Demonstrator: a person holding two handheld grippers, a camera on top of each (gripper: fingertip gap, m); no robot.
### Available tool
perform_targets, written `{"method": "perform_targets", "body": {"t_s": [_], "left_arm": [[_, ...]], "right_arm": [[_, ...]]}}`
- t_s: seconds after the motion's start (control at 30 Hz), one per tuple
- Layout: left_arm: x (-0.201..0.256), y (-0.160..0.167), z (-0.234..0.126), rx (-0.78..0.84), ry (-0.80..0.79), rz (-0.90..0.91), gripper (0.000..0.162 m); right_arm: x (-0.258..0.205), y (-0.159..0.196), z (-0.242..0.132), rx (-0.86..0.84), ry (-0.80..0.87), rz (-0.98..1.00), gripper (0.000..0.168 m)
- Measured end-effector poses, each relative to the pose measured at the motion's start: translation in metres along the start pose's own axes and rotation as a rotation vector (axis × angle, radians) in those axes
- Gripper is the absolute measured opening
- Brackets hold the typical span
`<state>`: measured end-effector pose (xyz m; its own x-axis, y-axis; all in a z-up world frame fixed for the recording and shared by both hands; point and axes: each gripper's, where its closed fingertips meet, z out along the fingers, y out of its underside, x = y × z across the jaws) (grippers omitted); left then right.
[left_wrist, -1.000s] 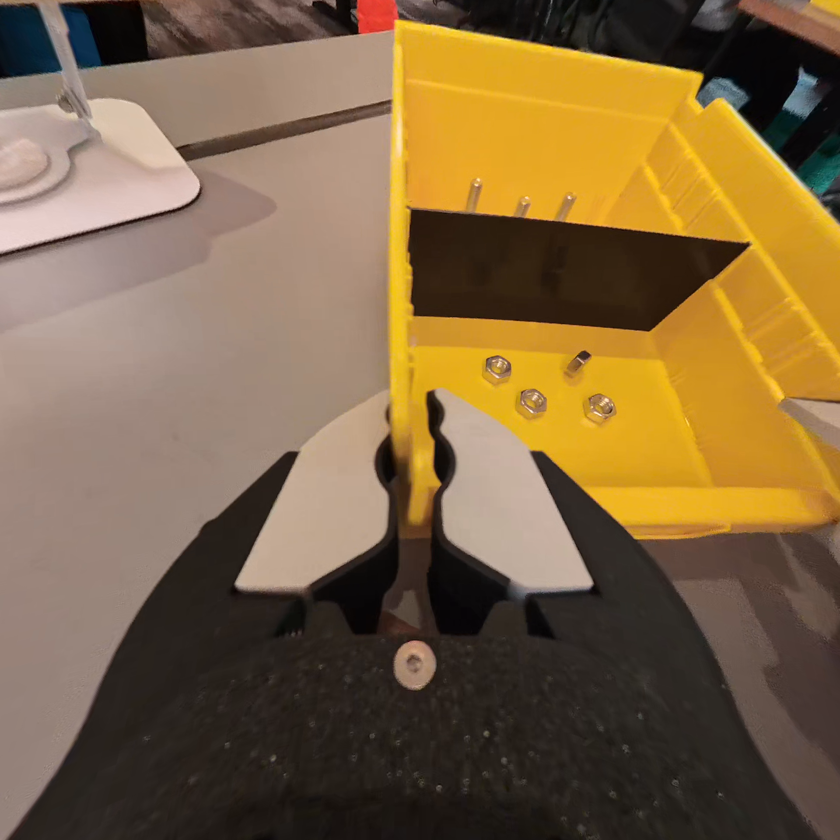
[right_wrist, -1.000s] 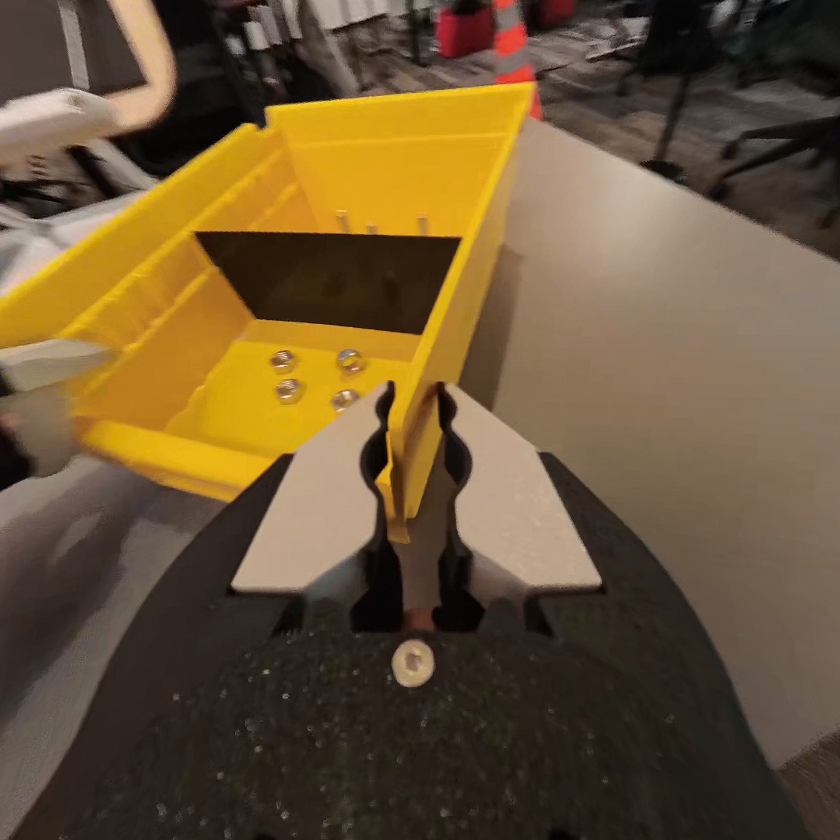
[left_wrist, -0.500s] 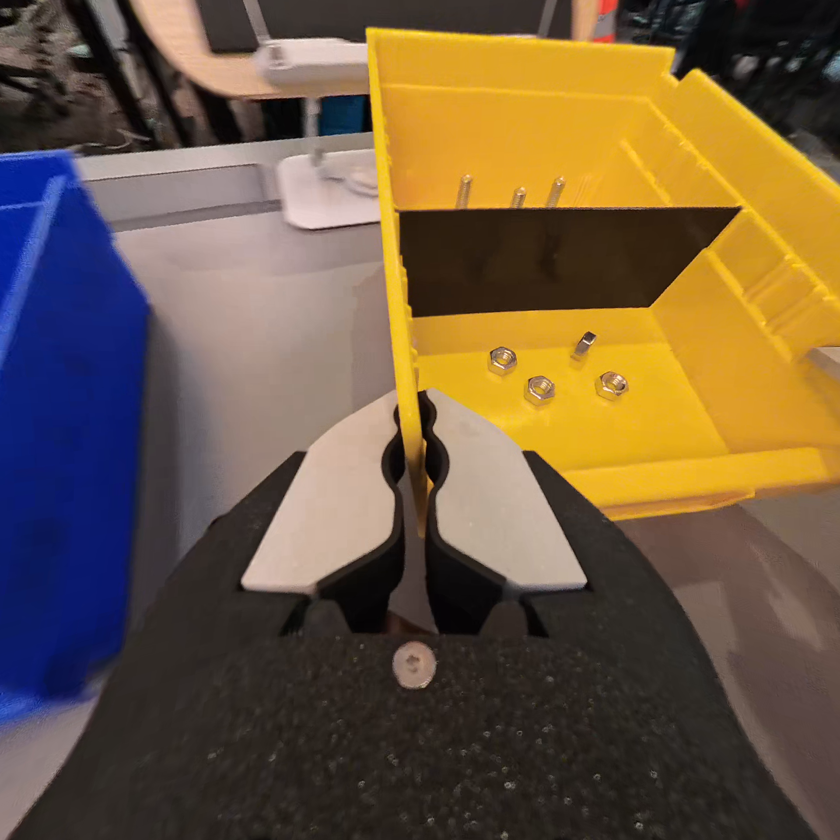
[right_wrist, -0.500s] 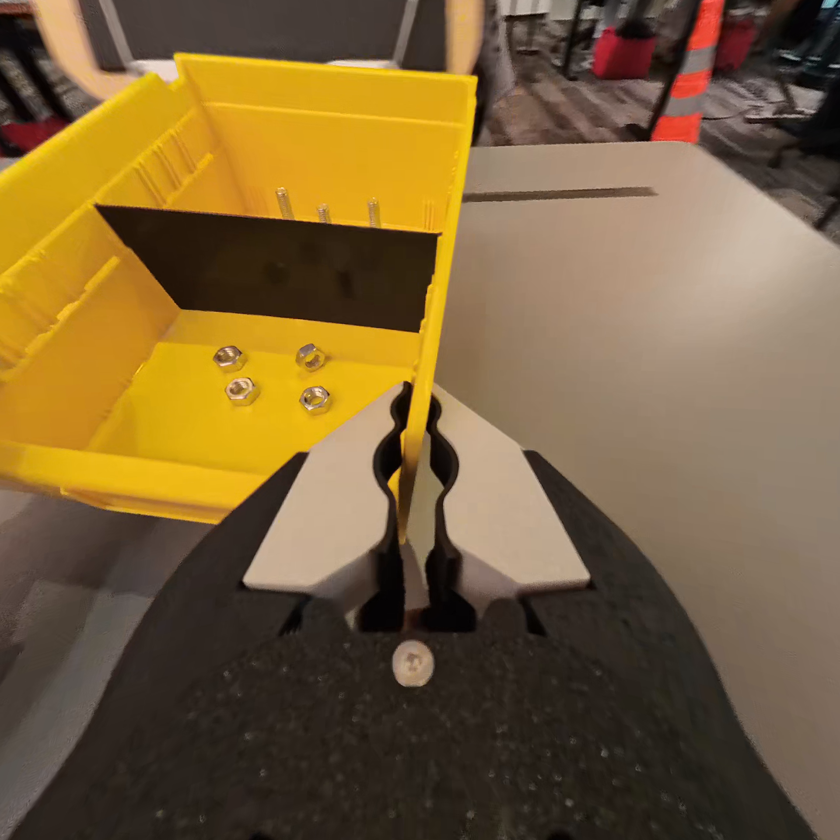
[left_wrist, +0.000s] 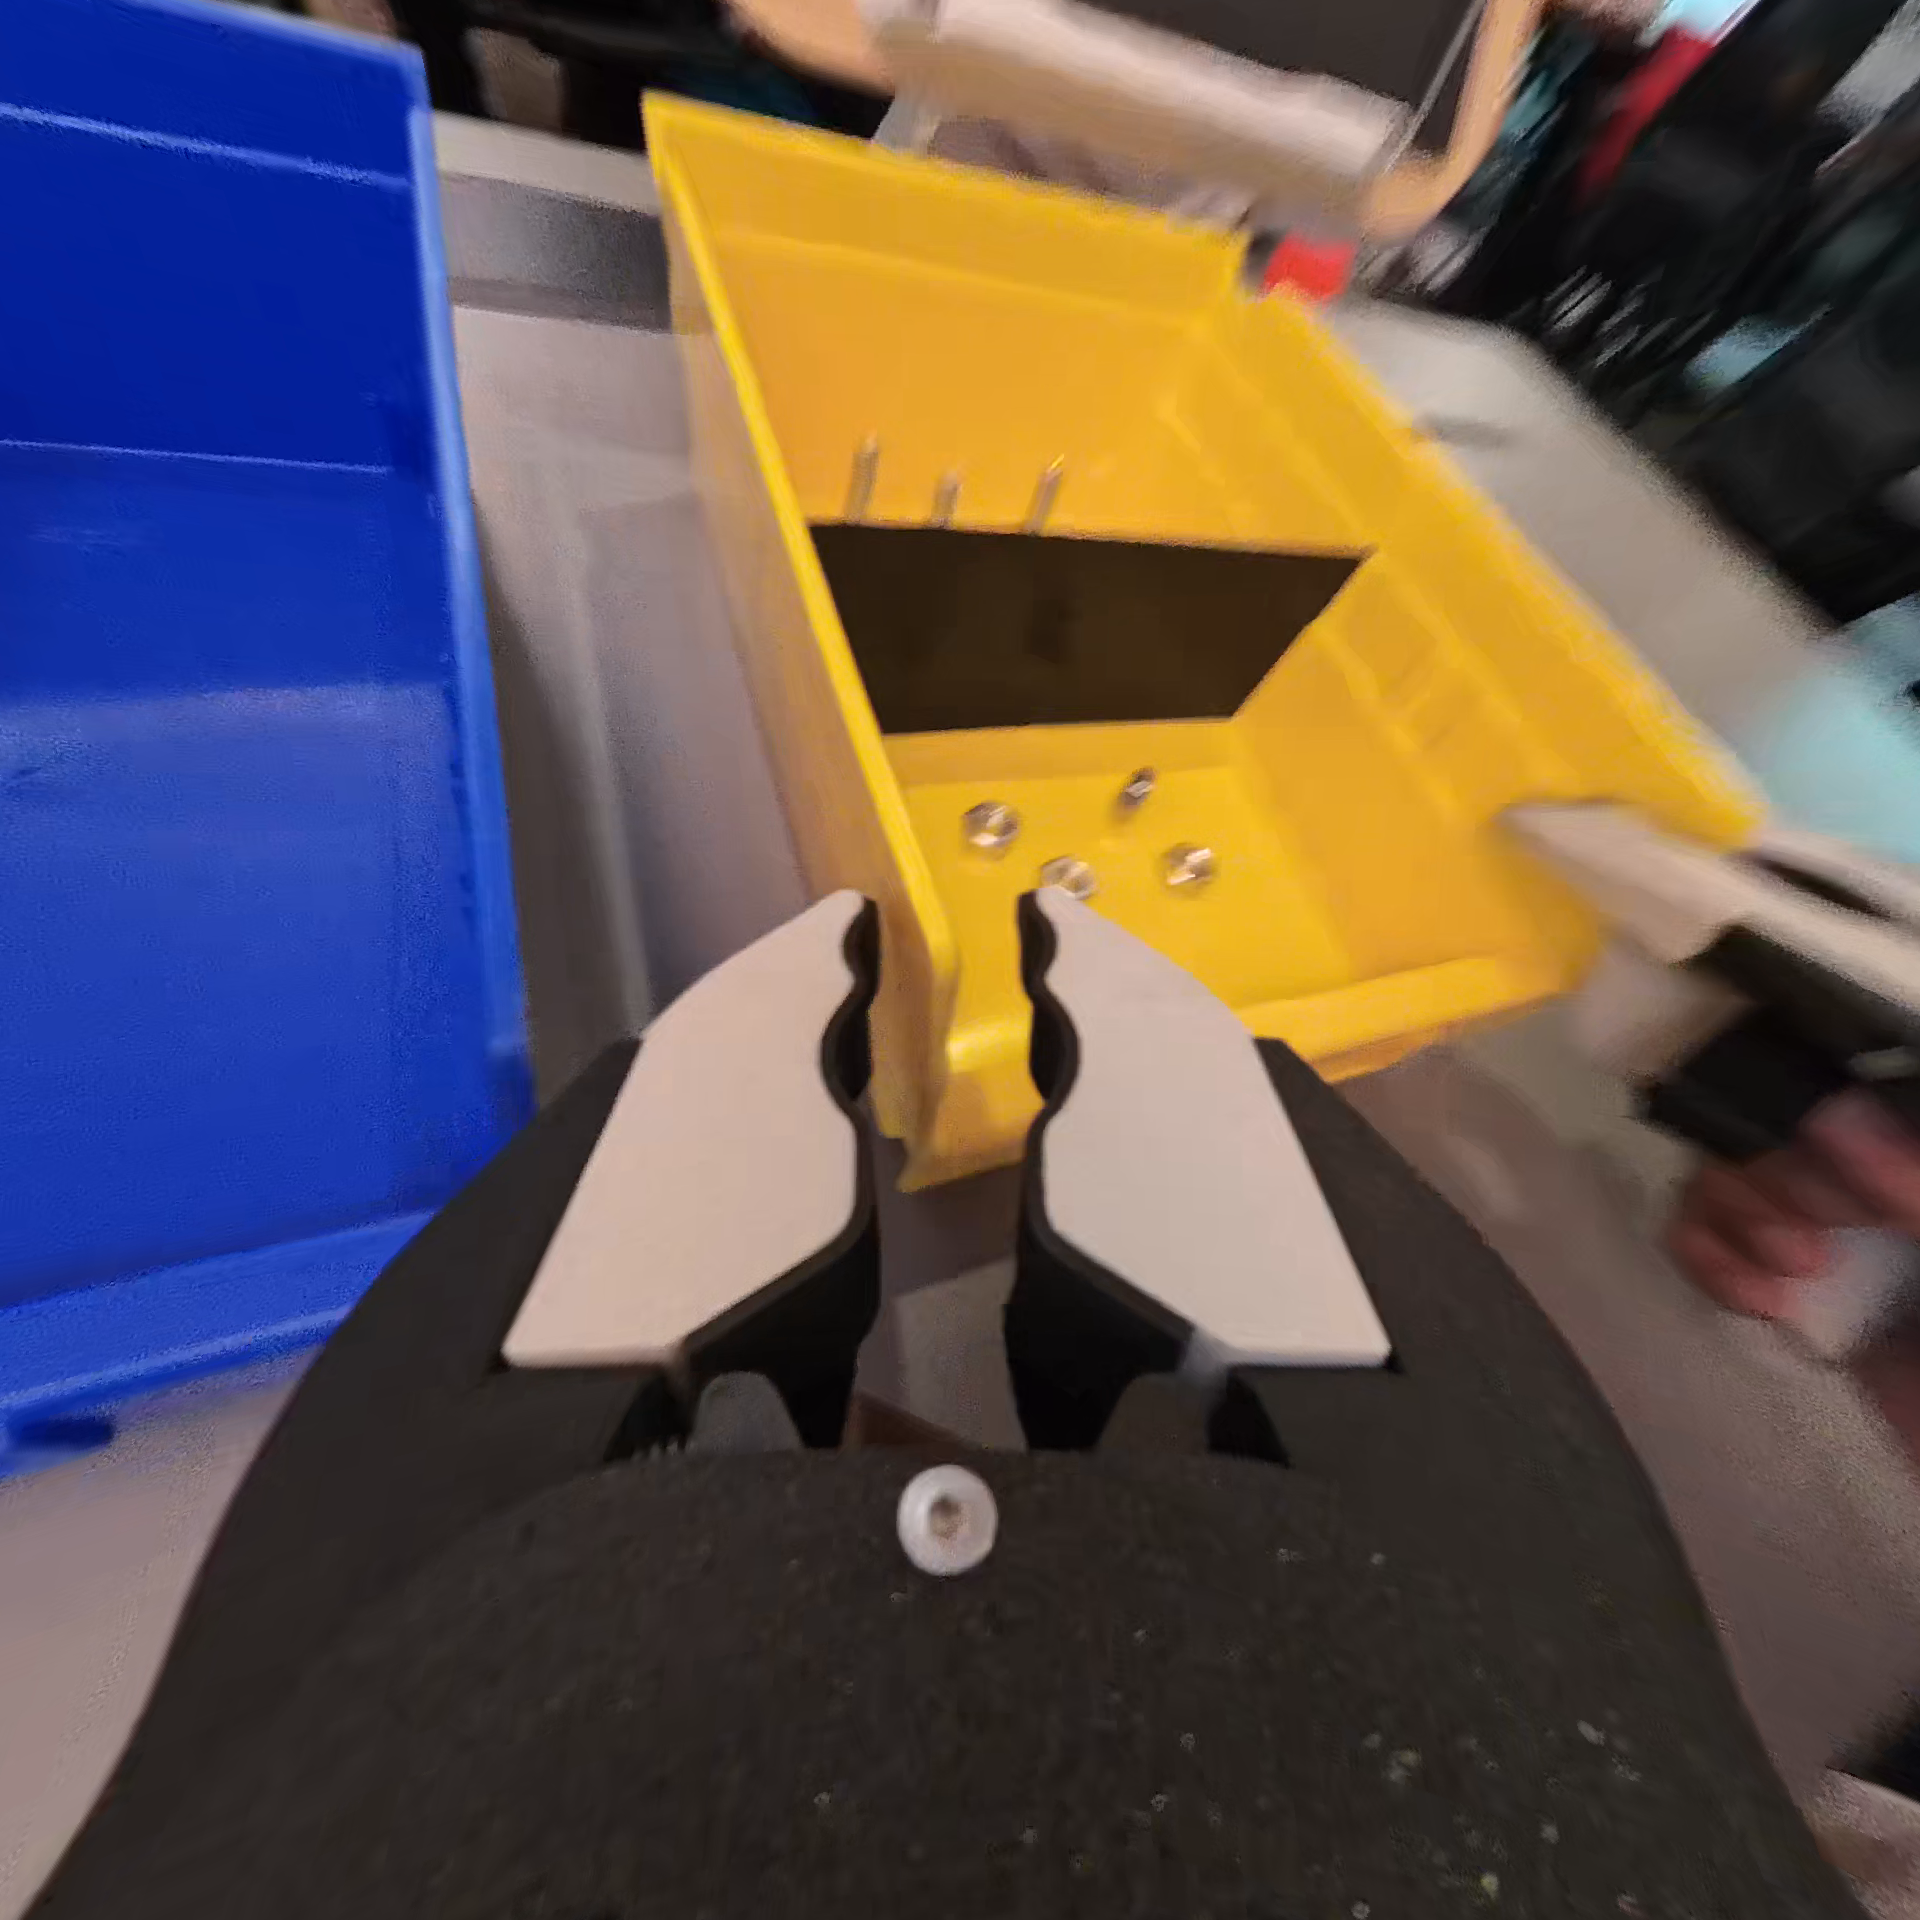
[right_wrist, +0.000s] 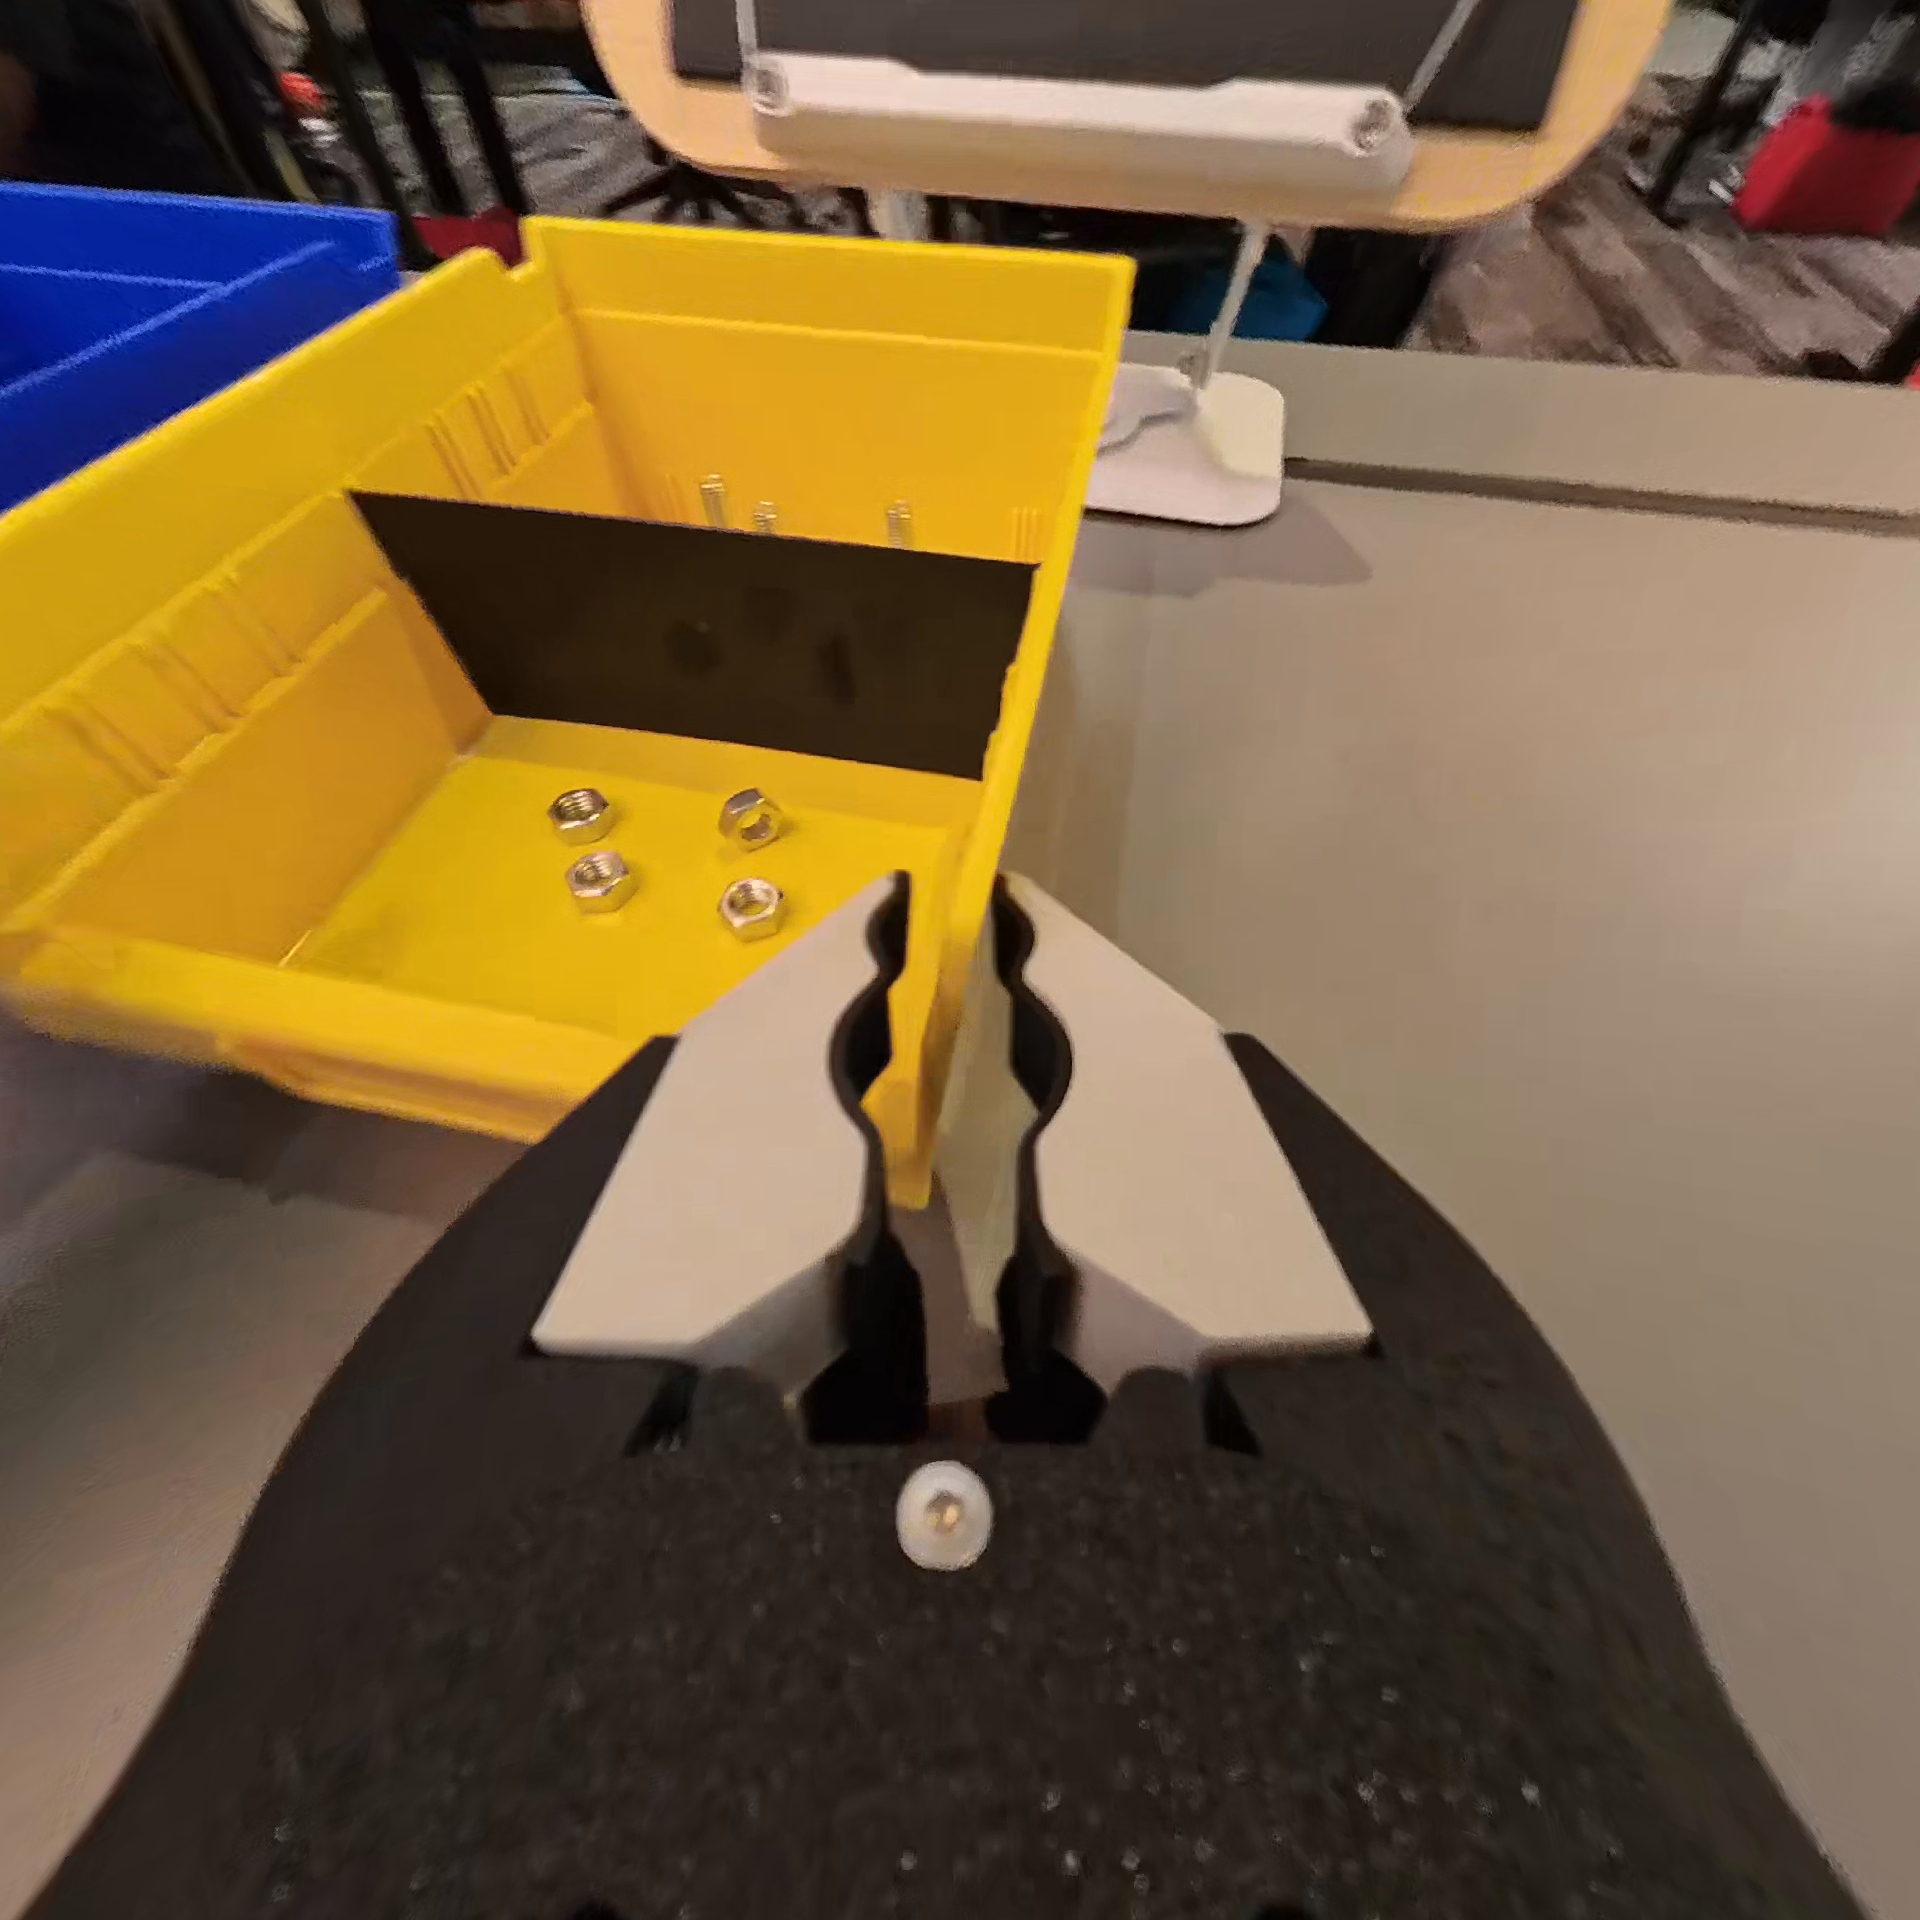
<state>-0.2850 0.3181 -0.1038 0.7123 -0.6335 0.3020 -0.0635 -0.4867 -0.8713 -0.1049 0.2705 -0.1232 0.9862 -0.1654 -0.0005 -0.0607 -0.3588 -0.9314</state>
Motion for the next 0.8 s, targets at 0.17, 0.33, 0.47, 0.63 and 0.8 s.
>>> {"method": "perform_targets", "body": {"t_s": [0.17, 0.33, 0.47, 0.63, 0.8], "left_arm": [[-0.074, -0.039, -0.099, 0.176, -0.099, 0.002, 0.034], [-0.216, -0.025, -0.154, 0.081, -0.364, -0.016, 0.041], [-0.246, -0.031, -0.144, 0.107, -0.298, -0.022, 0.042], [-0.242, -0.029, -0.100, 0.003, -0.218, 0.085, 0.037], [-0.245, -0.011, -0.103, -0.043, -0.293, 0.052, 0.005]], "right_arm": [[0.001, -0.010, -0.044, 0.005, -0.101, -0.136, 0.033], [-0.038, -0.031, -0.072, 0.046, -0.310, -0.128, 0.034], [-0.107, -0.040, -0.077, 0.072, -0.499, -0.164, 0.034], [-0.203, -0.022, -0.072, 0.010, -0.704, -0.158, 0.034], [-0.254, -0.004, -0.046, -0.074, -0.677, -0.060, 0.055]]}}
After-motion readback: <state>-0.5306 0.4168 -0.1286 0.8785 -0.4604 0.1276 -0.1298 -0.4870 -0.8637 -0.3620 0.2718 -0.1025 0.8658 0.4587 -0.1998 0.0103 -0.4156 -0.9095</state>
